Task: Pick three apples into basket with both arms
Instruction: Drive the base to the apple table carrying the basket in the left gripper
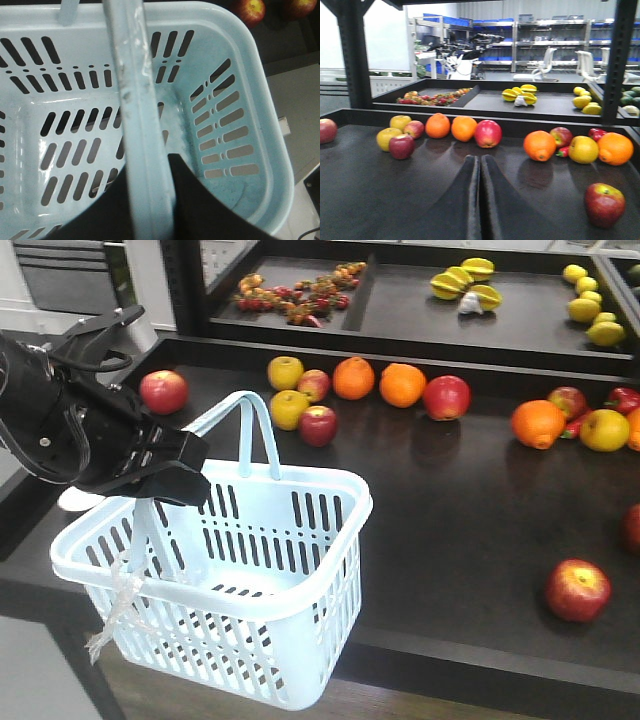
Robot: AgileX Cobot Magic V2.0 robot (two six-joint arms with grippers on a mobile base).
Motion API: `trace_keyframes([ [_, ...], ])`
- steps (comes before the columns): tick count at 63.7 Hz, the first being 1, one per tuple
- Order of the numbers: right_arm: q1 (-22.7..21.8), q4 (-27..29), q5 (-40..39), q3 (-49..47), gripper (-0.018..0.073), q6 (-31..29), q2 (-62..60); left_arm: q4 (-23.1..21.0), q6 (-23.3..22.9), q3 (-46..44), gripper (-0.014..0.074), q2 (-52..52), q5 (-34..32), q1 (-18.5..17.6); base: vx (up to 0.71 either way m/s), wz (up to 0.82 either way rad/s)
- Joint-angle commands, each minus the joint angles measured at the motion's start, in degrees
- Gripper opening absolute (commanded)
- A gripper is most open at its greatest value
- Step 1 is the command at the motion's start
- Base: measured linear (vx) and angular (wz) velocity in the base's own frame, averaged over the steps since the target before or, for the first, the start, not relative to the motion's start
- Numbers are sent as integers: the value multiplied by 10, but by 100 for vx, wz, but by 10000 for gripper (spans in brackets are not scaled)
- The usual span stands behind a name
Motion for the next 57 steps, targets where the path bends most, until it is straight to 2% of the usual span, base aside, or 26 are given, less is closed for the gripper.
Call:
trace_keyframes([
  [1, -3, -3, -40, 9, -4, -1, -6, -26, -4, -13, -8, -20, -25, -3, 6, -32],
  [57, -3, -3, -40, 9, -4, -1, -6, -26, -4, -13, -8, -20, -25, -3, 7, -16],
])
